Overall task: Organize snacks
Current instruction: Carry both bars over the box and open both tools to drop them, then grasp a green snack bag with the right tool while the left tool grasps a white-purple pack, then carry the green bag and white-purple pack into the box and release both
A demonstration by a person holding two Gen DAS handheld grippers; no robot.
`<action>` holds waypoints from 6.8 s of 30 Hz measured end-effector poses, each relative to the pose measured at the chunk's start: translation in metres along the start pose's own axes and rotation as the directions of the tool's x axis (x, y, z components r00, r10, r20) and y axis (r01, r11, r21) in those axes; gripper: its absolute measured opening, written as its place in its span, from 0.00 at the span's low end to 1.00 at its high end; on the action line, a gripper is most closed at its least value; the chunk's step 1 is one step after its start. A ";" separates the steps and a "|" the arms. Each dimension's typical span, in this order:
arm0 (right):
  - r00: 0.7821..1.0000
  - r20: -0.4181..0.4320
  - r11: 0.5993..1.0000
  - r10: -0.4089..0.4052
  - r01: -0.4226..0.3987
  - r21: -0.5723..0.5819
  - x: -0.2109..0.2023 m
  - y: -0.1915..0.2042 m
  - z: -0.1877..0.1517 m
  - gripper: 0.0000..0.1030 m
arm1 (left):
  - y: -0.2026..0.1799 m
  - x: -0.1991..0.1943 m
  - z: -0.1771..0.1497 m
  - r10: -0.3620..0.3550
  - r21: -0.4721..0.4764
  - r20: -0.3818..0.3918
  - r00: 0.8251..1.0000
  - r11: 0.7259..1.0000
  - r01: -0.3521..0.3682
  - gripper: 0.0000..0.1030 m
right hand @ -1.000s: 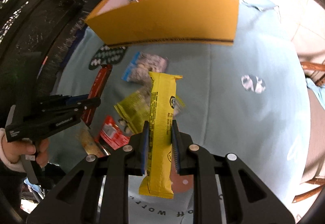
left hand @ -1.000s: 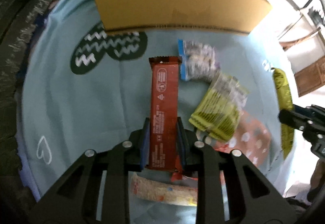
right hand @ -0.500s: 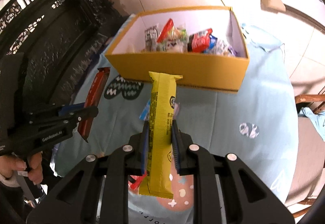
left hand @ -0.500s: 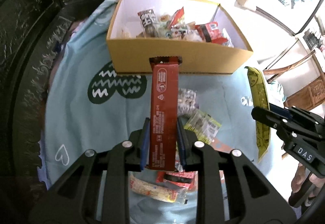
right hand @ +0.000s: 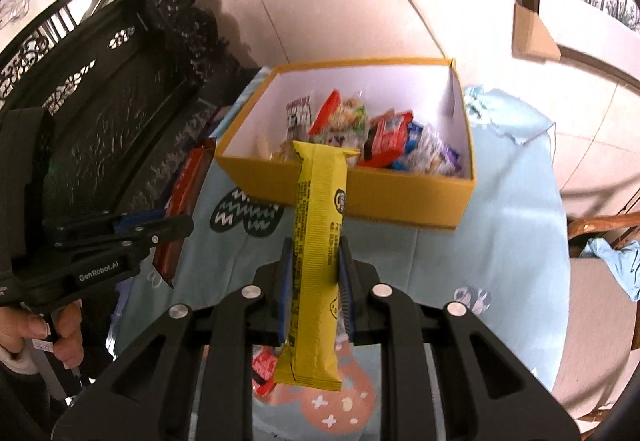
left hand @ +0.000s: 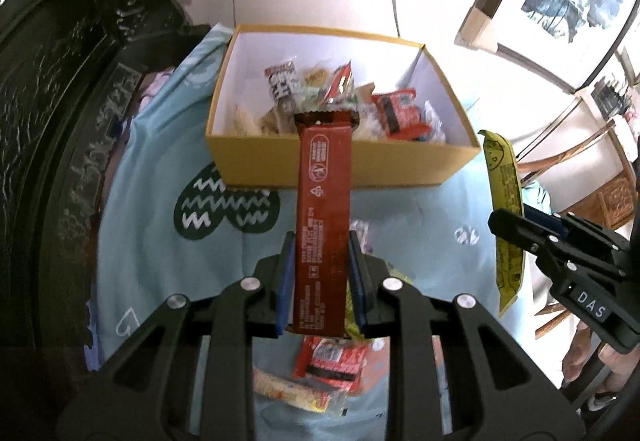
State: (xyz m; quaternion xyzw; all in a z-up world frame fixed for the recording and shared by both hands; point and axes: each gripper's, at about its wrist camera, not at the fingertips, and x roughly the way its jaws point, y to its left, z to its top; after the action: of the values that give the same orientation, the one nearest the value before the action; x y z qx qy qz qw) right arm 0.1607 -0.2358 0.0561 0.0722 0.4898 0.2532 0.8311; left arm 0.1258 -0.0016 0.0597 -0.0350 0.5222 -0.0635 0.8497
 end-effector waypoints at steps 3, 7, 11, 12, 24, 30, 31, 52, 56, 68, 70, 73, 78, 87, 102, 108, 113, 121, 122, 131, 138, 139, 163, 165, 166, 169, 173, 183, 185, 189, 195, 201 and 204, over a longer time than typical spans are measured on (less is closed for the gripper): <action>1.000 0.024 1.000 0.001 -0.001 0.008 -0.002 -0.004 0.017 0.20 | -0.002 -0.001 0.018 -0.009 0.000 0.019 1.000 1.000 0.009 0.23; 0.999 0.049 1.000 -0.002 0.001 0.014 0.002 -0.009 0.041 0.20 | -0.002 0.005 0.047 -0.023 -0.019 0.035 0.999 1.000 0.023 0.23; 0.998 0.063 1.000 0.003 -0.004 0.016 0.015 -0.015 0.065 0.20 | 0.002 0.013 0.073 -0.029 -0.043 0.053 0.998 0.999 0.031 0.23; 0.998 0.064 1.000 0.004 -0.005 0.016 0.017 -0.017 0.068 0.20 | 0.003 0.015 0.079 -0.030 -0.048 0.056 0.998 0.998 0.033 0.23; 0.995 0.093 0.998 -0.028 0.023 0.059 0.067 -0.049 0.125 0.21 | 0.007 0.072 0.148 -0.032 -0.077 0.054 0.998 0.996 0.036 0.24; 0.990 0.042 0.980 -0.133 0.125 0.152 0.103 -0.074 0.142 0.51 | 0.008 0.100 0.158 0.089 -0.121 0.075 0.993 0.990 -0.079 0.82; 0.992 0.063 0.983 -0.106 0.095 0.158 0.099 -0.074 0.139 0.51 | 0.009 0.099 0.155 0.089 -0.116 0.075 0.993 0.990 -0.080 0.82; 0.997 -0.070 0.999 -0.032 0.031 -0.017 0.062 -0.031 -0.013 0.57 | 0.011 0.045 0.014 0.036 -0.105 0.003 0.999 0.994 -0.036 0.82; 0.988 -0.155 0.999 -0.024 0.021 -0.025 0.079 -0.025 -0.049 0.58 | 0.012 0.054 -0.025 0.041 -0.105 -0.059 0.997 0.993 -0.047 0.82; 0.956 -0.293 0.993 -0.007 -0.029 -0.118 0.129 0.010 -0.094 0.59 | 0.046 0.070 -0.081 0.082 -0.169 -0.160 0.984 0.980 -0.110 0.82; 0.953 -0.303 0.991 -0.013 -0.028 -0.129 0.138 0.014 -0.096 0.59 | 0.051 0.069 -0.085 0.090 -0.174 -0.163 0.983 0.978 -0.118 0.83; 0.952 -0.305 0.988 -0.039 -0.008 -0.152 0.152 0.021 -0.099 0.75 | 0.056 0.070 -0.087 0.092 -0.184 -0.176 0.980 0.975 -0.125 0.83; 0.947 -0.255 0.927 -0.194 0.092 -0.363 0.165 0.045 -0.115 0.82 | 0.060 0.073 -0.091 0.101 -0.184 -0.198 0.975 0.973 -0.138 0.83; 0.961 -0.253 0.982 -0.107 0.062 -0.179 0.139 0.004 -0.085 0.47 | 0.042 0.079 -0.072 0.107 -0.119 -0.186 0.977 0.984 -0.131 0.83; 0.978 -0.199 0.998 -0.060 0.058 -0.015 0.075 -0.061 -0.078 0.37 | -0.036 0.155 -0.049 0.119 0.125 -0.230 0.966 0.988 -0.092 0.83; 0.980 -0.195 0.999 -0.039 0.042 0.011 0.076 -0.069 -0.076 0.37 | -0.048 0.179 -0.044 0.128 0.221 -0.256 0.958 0.973 -0.071 0.83; 0.979 -0.197 0.999 -0.052 0.054 0.004 0.080 -0.073 -0.070 0.40 | -0.053 0.202 -0.044 0.094 0.263 -0.308 0.947 0.965 -0.010 0.67; 0.958 -0.259 0.990 -0.120 0.135 0.043 0.105 -0.088 -0.072 0.41 | -0.058 0.206 -0.036 0.064 0.313 -0.283 0.957 0.949 0.029 0.60; 0.958 -0.261 0.990 -0.118 0.134 0.045 0.107 -0.089 -0.072 0.41 | -0.057 0.206 -0.034 0.061 0.309 -0.280 0.958 0.951 0.030 0.59; 0.958 -0.253 0.987 -0.137 0.153 0.045 0.113 -0.088 -0.063 0.27 | -0.071 0.209 -0.034 0.057 0.342 -0.268 0.962 0.939 0.040 0.63; 0.959 -0.247 0.985 -0.140 0.159 0.060 0.105 -0.092 -0.063 0.22 | -0.063 0.194 -0.026 -0.036 0.288 -0.256 0.966 0.951 0.112 0.24; 0.959 -0.246 0.986 -0.138 0.157 0.062 0.103 -0.092 -0.063 0.22 | -0.061 0.191 -0.027 -0.032 0.284 -0.255 0.966 0.953 0.107 0.23; 0.972 -0.209 0.990 -0.105 0.121 0.070 0.078 -0.082 -0.063 0.20 | -0.023 0.125 -0.038 -0.085 0.107 -0.182 0.980 0.989 0.106 0.19; 0.971 -0.211 0.990 -0.112 0.127 0.059 0.079 -0.082 -0.062 0.20 | -0.016 0.121 -0.039 -0.075 0.100 -0.181 0.981 0.990 0.094 0.19; 0.968 -0.221 0.990 -0.122 0.135 0.046 0.082 -0.080 -0.063 0.21 | -0.013 0.120 -0.040 -0.071 0.093 -0.184 0.980 0.992 0.089 0.19; 0.955 -0.253 0.987 -0.153 0.162 0.019 0.094 -0.077 -0.070 0.21 | -0.003 0.123 -0.046 -0.063 0.058 -0.205 0.977 0.995 0.076 0.19; 0.956 -0.254 0.986 -0.149 0.163 0.035 0.100 -0.082 -0.076 0.19 | -0.001 0.126 -0.051 -0.065 0.041 -0.211 0.975 0.996 0.075 0.19; 0.975 -0.178 0.991 -0.130 0.135 0.016 0.071 -0.068 -0.063 0.17 | -0.011 0.110 -0.046 -0.056 0.056 -0.155 0.986 0.996 0.065 0.14; 0.979 -0.165 0.992 -0.123 0.127 0.014 0.066 -0.066 -0.059 0.17 | -0.012 0.102 -0.044 -0.057 0.059 -0.140 0.988 0.996 0.066 0.14; 0.987 -0.131 0.995 -0.093 0.095 0.006 0.053 -0.056 -0.048 0.17 | -0.013 0.085 -0.038 -0.067 0.053 -0.107 0.992 0.996 0.073 0.14; 0.996 -0.066 0.998 -0.061 0.060 -0.015 0.040 -0.040 -0.020 0.18 | -0.011 0.053 -0.019 -0.072 0.053 -0.042 0.997 0.996 0.074 0.14; 0.999 0.006 0.999 -0.031 0.031 -0.026 0.024 -0.035 0.014 0.18 | -0.009 0.035 0.009 -0.066 0.051 0.011 0.998 0.997 0.066 0.14; 0.999 0.039 0.999 -0.028 0.029 -0.033 0.023 -0.036 0.036 0.18 | -0.009 0.029 0.028 -0.069 0.048 0.032 0.997 0.997 0.067 0.14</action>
State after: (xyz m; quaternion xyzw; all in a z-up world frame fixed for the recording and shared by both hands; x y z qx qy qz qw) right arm 0.2128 -0.2505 0.0437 0.0562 0.4702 0.2480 0.8451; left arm 0.1634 -0.0145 0.0480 -0.0336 0.5046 -0.1040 0.8564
